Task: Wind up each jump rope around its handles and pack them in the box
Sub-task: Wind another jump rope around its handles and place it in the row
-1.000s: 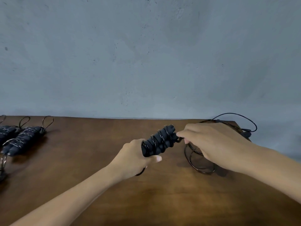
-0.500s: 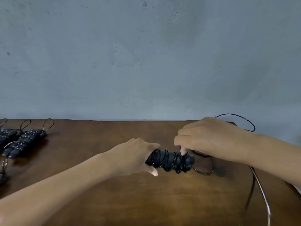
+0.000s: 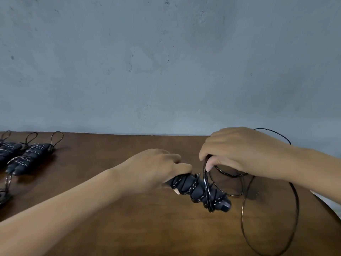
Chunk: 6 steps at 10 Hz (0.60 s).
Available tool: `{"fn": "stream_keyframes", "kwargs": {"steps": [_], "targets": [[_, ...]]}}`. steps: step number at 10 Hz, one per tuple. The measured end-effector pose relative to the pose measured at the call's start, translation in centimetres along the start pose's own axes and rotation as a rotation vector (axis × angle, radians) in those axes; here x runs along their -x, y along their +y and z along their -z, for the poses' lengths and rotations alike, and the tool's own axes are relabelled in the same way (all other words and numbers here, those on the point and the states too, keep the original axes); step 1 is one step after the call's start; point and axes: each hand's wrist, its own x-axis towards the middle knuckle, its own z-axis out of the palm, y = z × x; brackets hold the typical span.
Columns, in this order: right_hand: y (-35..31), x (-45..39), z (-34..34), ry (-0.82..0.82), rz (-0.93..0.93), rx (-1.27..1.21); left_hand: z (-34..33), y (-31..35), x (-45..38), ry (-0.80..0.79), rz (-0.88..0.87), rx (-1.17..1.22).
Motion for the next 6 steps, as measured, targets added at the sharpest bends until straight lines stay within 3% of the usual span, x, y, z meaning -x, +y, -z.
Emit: {"fn": "stream_keyframes", "kwargs": {"steps": [1,4,6], "targets": [[-0.7,0.7,0.5,0.106,-0.132,-0.209,0.2,0.6,0.1,0.065,-0.040,-0.002],[-0.7,-0.2,-2.0,0.279,-0.261,-1.091,0.7,1.6,1.1,0.200,0.021,0.140],[0.2,-0.9,-4.6,0.247,-0.317,-1.213,-0.2,2.5,0.8,0.253,0.104,0.329]]}}
